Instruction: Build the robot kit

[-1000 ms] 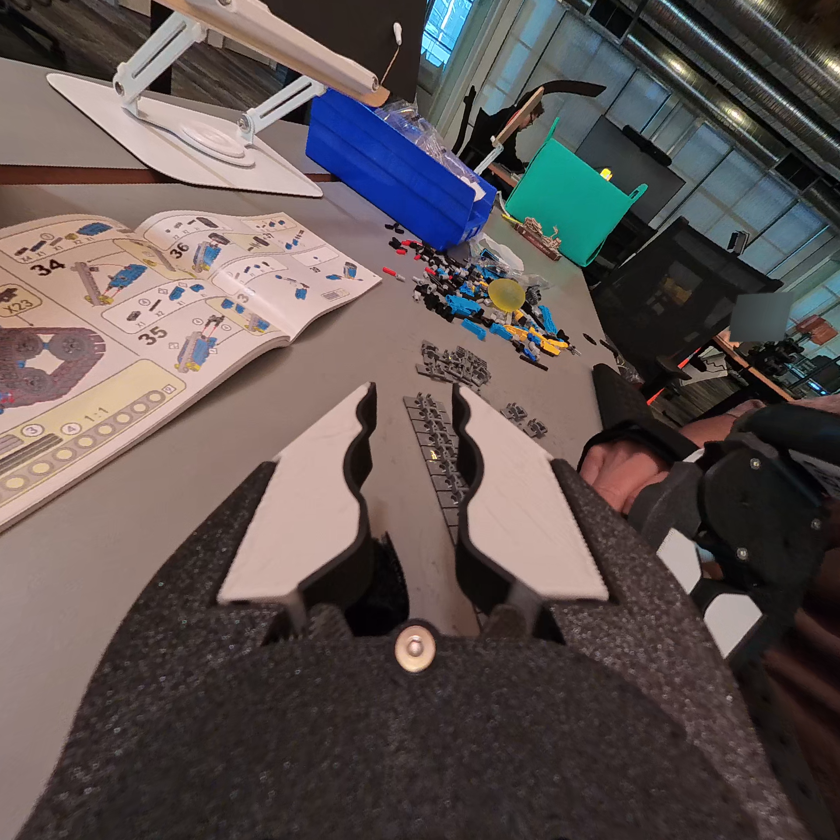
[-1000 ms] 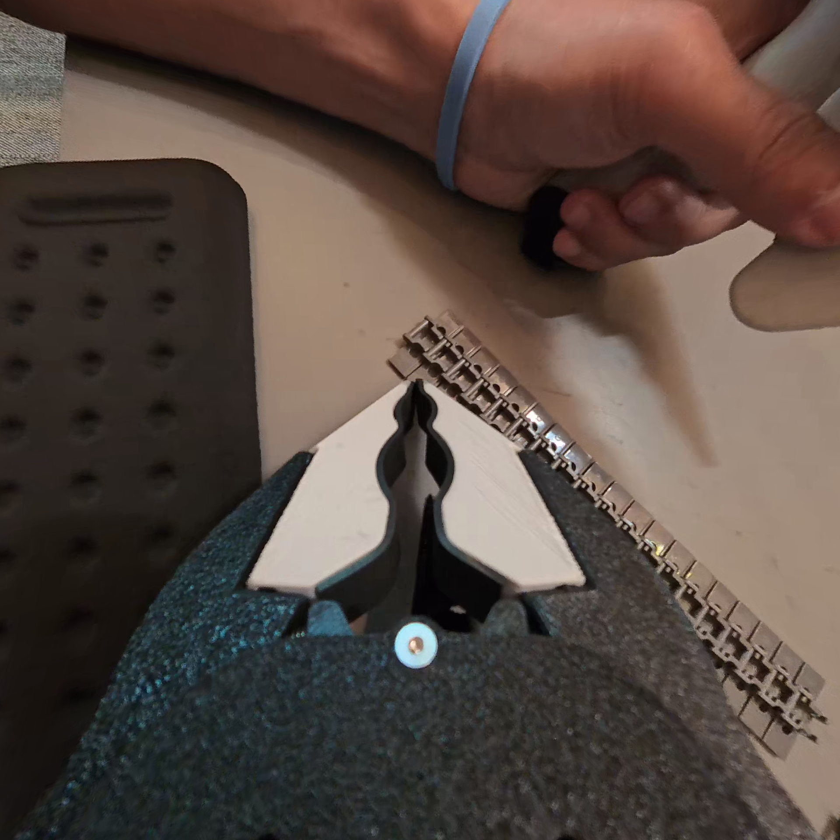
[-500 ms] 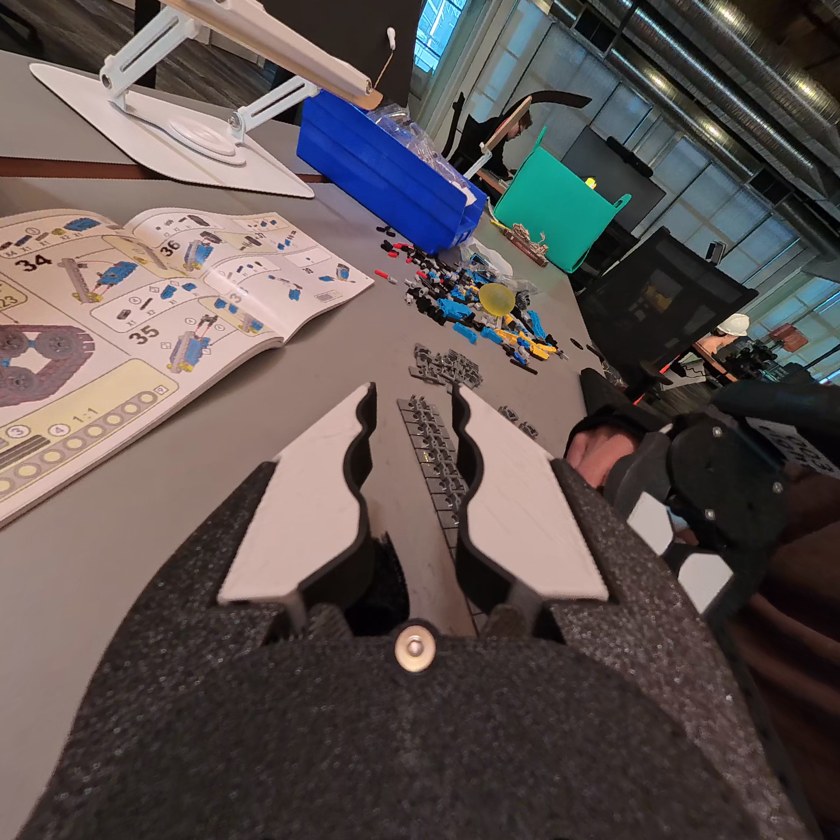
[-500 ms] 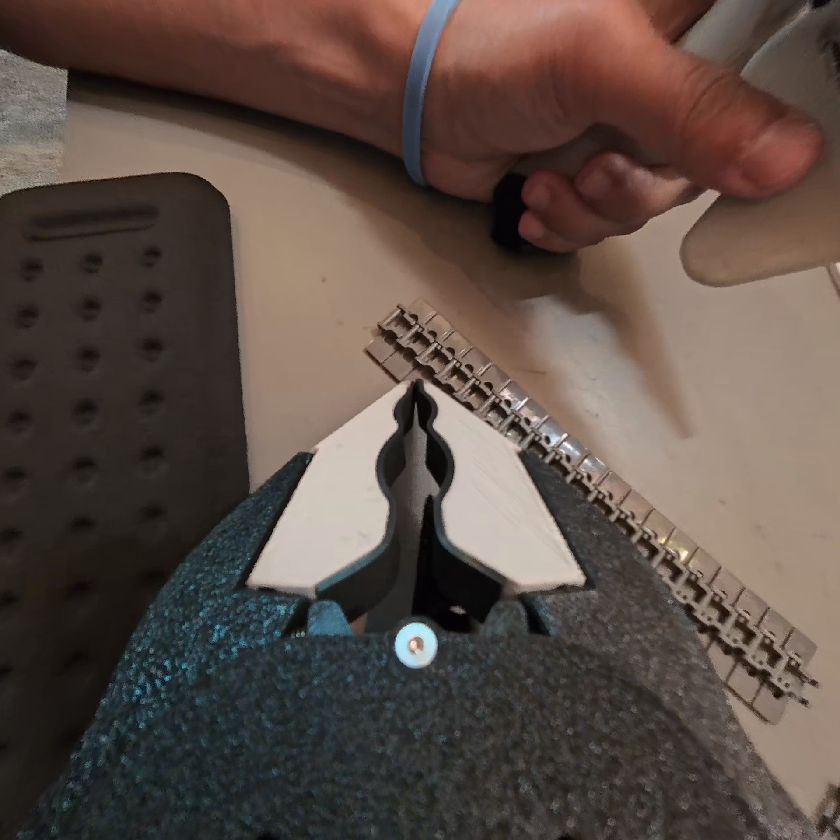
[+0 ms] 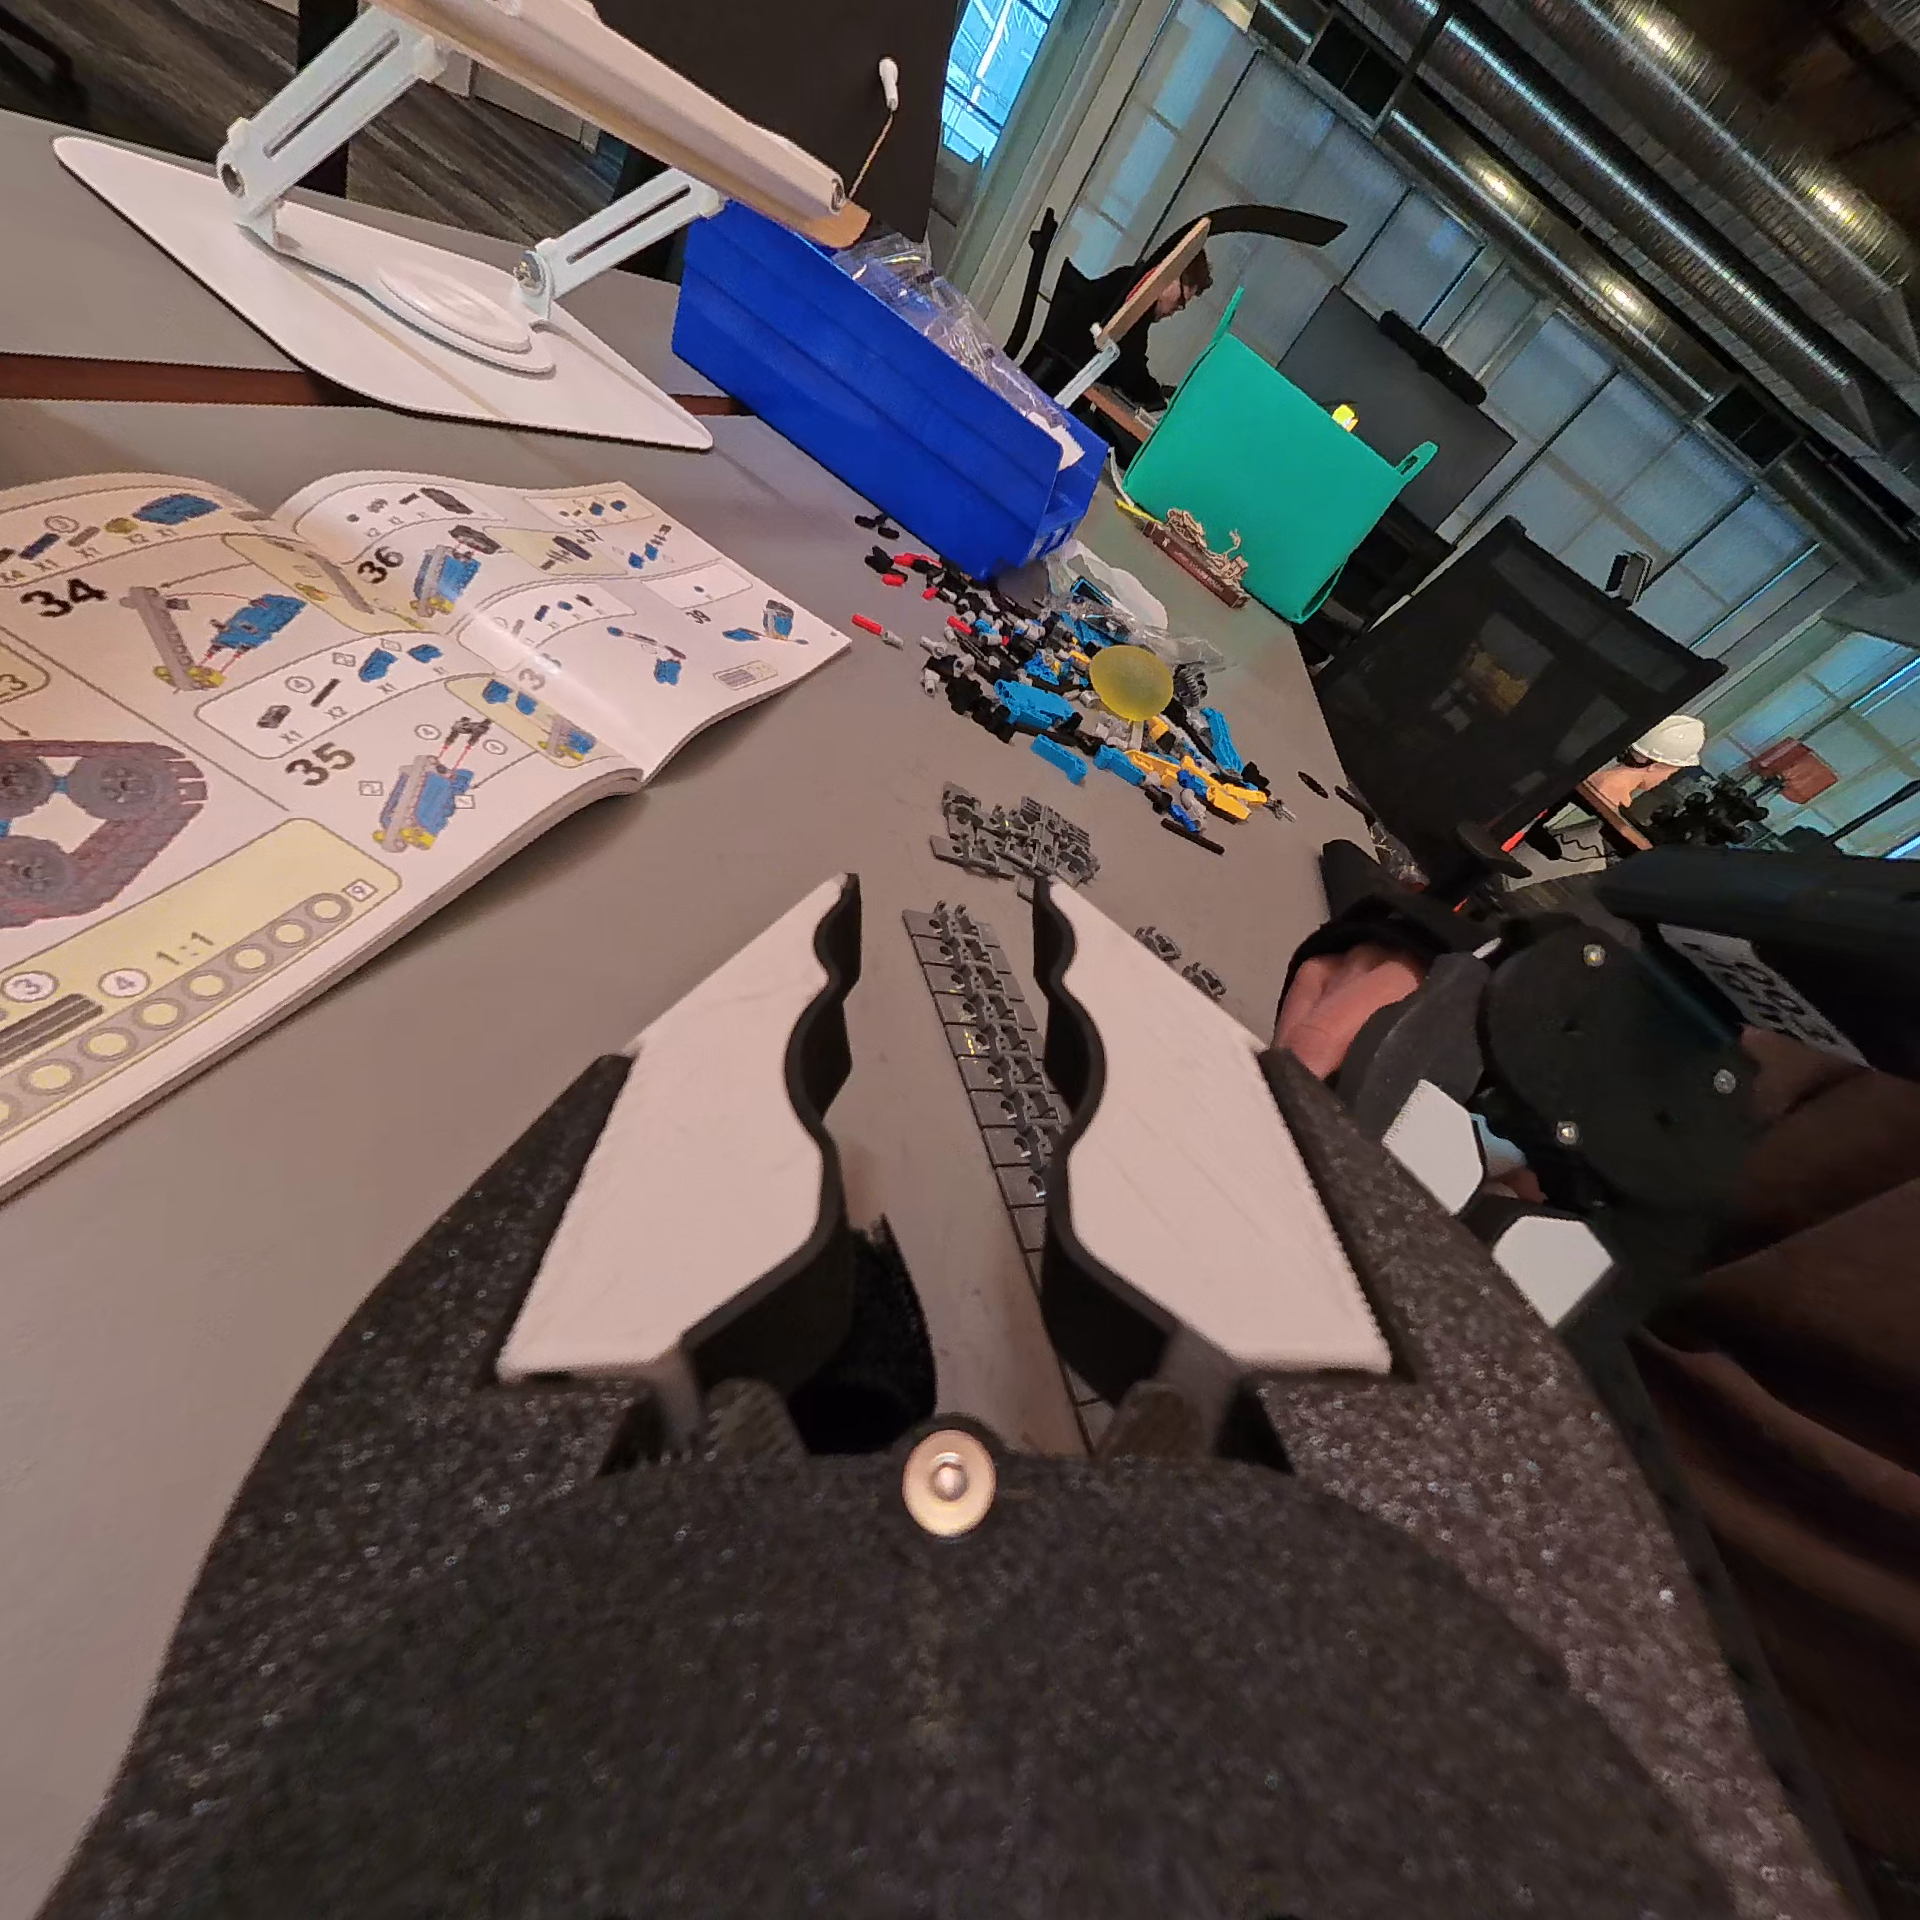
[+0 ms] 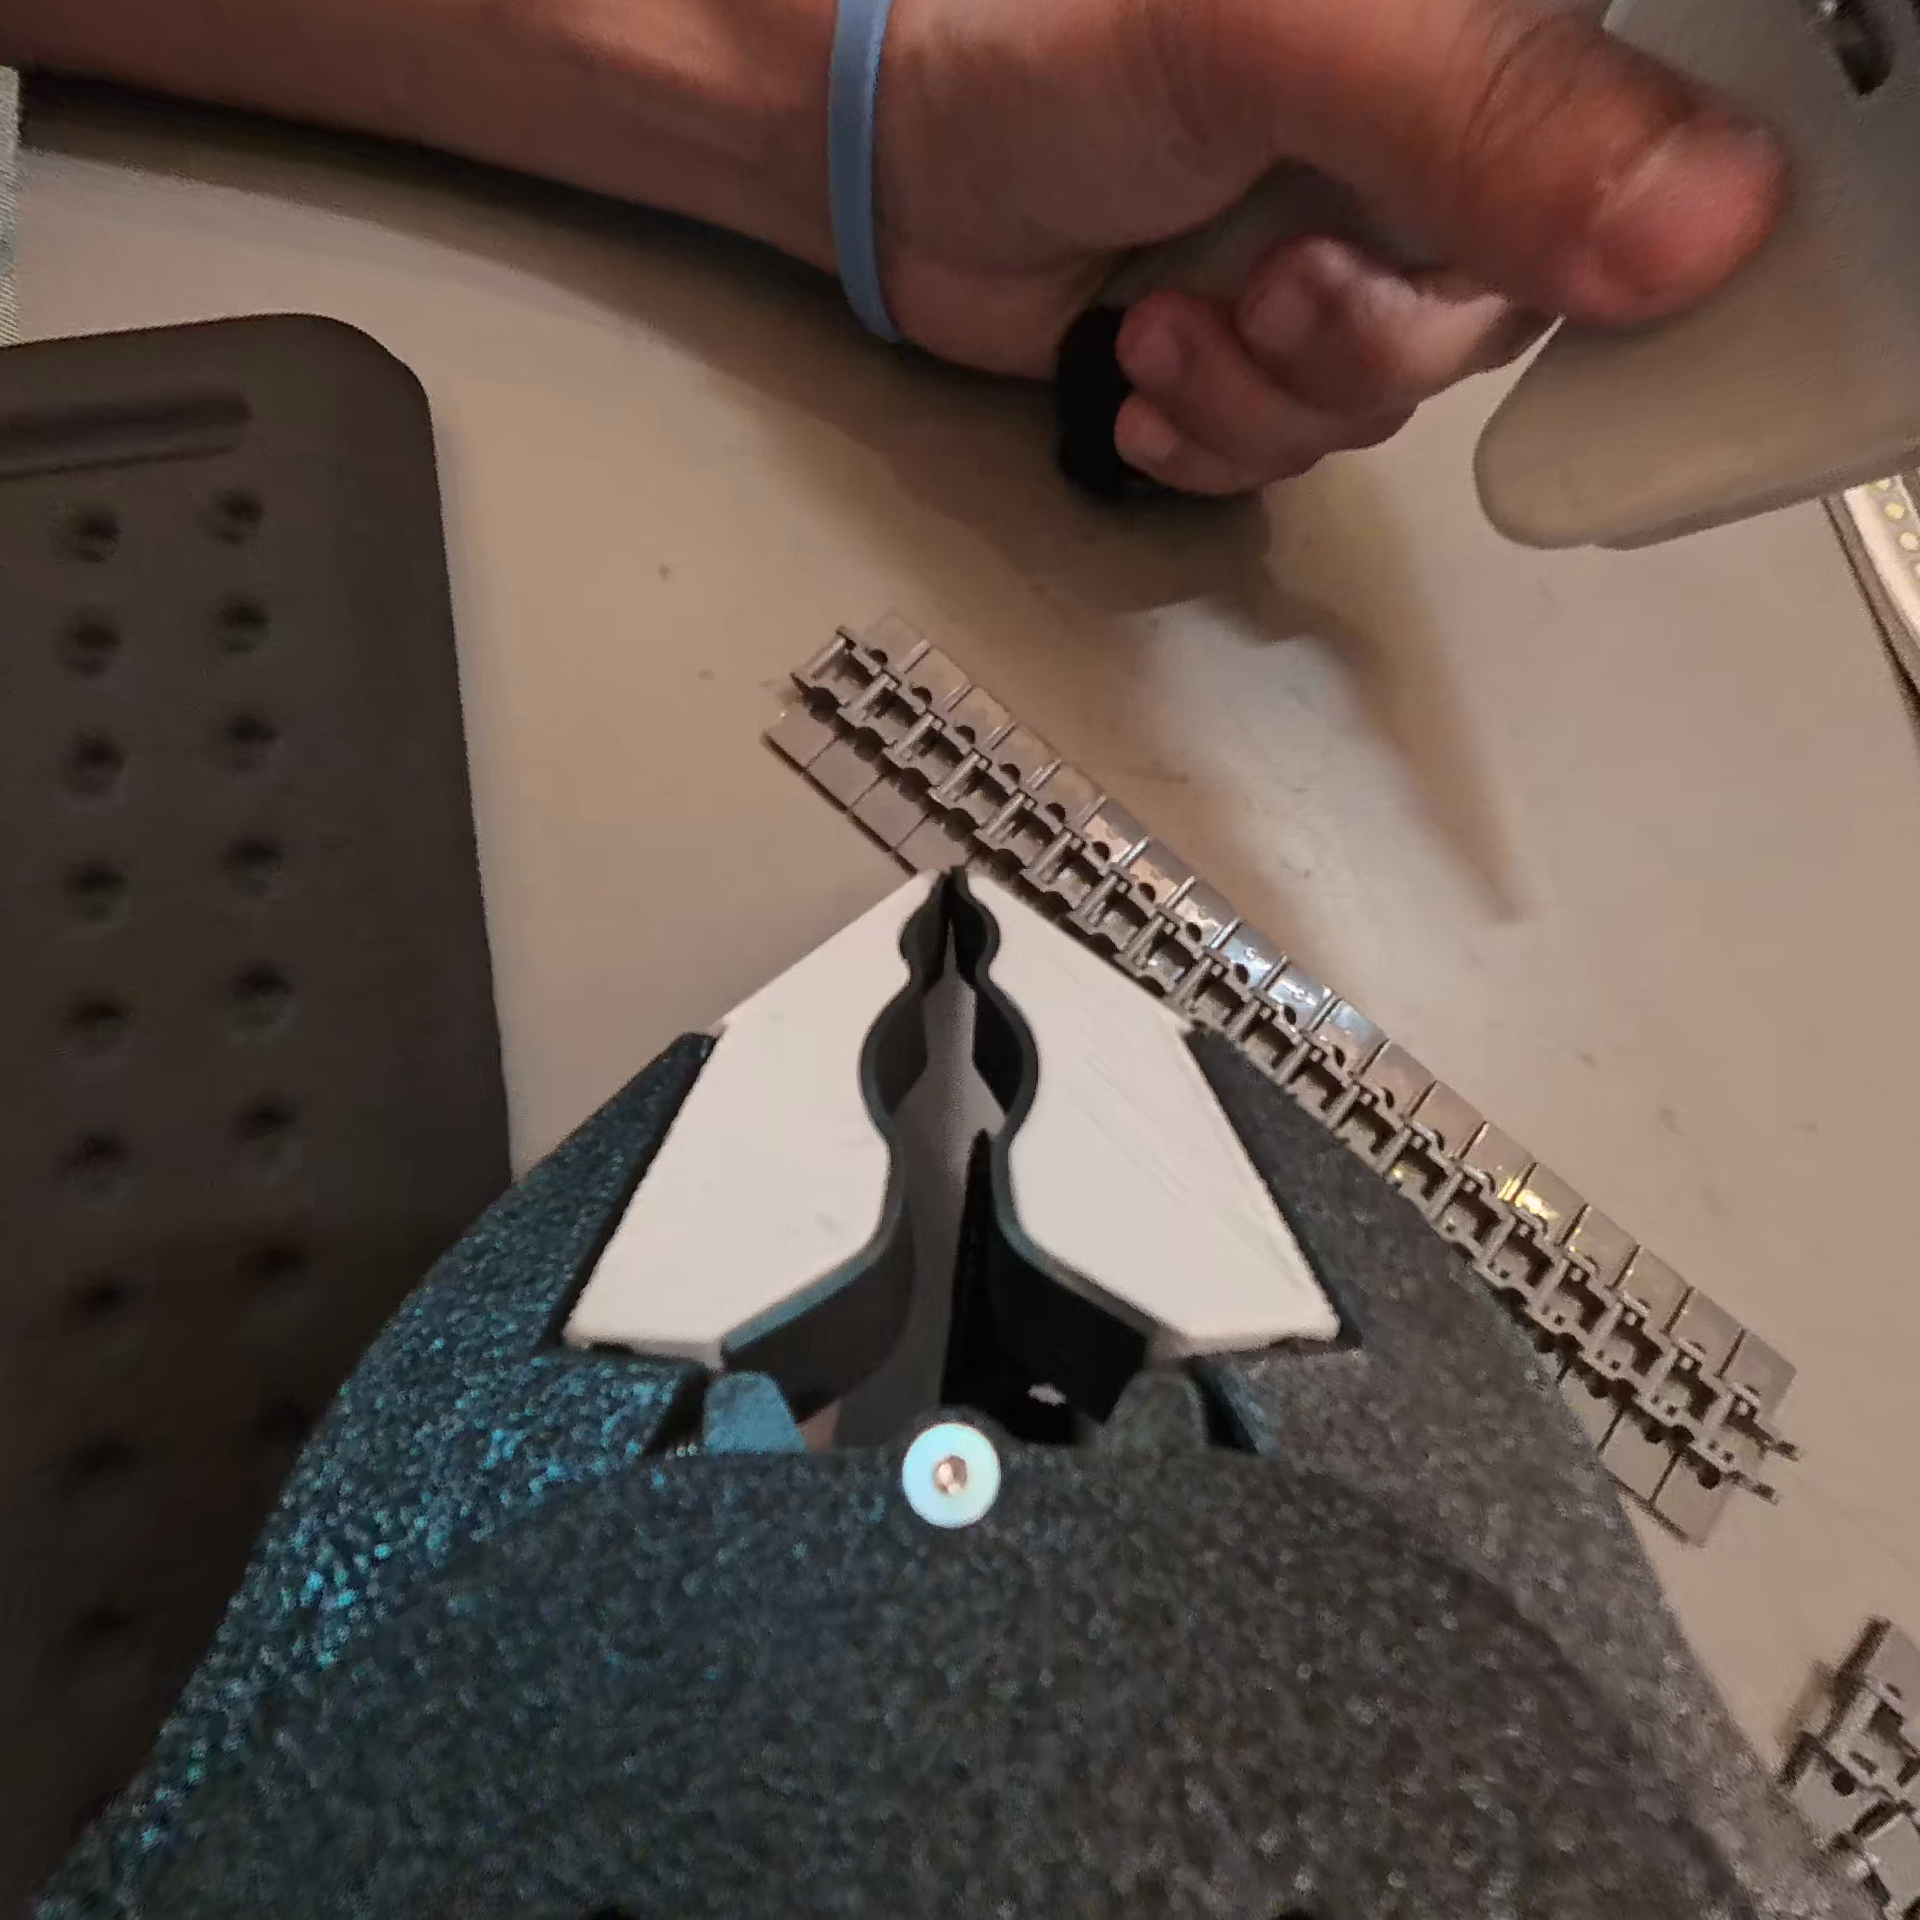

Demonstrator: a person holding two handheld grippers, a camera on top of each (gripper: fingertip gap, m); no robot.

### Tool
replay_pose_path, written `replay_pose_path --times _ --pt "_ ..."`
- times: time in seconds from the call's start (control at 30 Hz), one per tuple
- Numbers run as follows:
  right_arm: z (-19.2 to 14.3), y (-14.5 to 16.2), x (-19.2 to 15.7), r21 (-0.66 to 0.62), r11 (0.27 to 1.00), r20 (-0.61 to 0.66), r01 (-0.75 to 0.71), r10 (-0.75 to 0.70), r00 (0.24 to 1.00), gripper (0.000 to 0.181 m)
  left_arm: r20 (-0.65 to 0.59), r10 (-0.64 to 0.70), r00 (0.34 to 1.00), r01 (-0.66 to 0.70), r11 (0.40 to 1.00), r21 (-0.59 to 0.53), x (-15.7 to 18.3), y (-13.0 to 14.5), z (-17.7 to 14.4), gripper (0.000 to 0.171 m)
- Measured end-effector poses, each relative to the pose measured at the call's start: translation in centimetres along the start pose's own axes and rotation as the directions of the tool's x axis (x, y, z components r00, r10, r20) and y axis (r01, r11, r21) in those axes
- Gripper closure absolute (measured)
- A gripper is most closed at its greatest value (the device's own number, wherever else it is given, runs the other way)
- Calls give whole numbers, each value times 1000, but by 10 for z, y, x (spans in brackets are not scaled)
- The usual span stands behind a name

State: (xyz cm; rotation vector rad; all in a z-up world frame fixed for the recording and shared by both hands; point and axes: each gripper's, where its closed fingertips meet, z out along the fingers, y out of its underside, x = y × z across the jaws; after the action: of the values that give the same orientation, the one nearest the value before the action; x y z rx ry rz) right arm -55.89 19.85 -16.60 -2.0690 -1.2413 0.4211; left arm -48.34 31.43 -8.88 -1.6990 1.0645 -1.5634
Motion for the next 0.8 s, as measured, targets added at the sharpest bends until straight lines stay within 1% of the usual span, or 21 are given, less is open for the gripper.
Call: replay_pose_path --times 0.27,0.37,0.53,0.7,0.8 --pt "-3 1 6 2 1000 -22 6 -6 1000 181 -4 -3 1000 3 1000 -1 0 0 0 139" --pt "-6 5 12 2 1000 -23 -25 25 999 181 -4 -3 1000 3 1000 -2 0 0 0 139" --pt "-5 9 13 -9 1000 -17 -30 30 999 181 -5 -4 1000 4 1000 -4 0 0 1 139" --pt "-12 5 15 30 999 -19 -36 36 999 181 -5 -4 1000 4 1000 -3 0 0 0 139" --pt "-11 11 19 4 999 -26 -42 42 999 181 -5 -4 1000 4 1000 -3 1 0 0 139"
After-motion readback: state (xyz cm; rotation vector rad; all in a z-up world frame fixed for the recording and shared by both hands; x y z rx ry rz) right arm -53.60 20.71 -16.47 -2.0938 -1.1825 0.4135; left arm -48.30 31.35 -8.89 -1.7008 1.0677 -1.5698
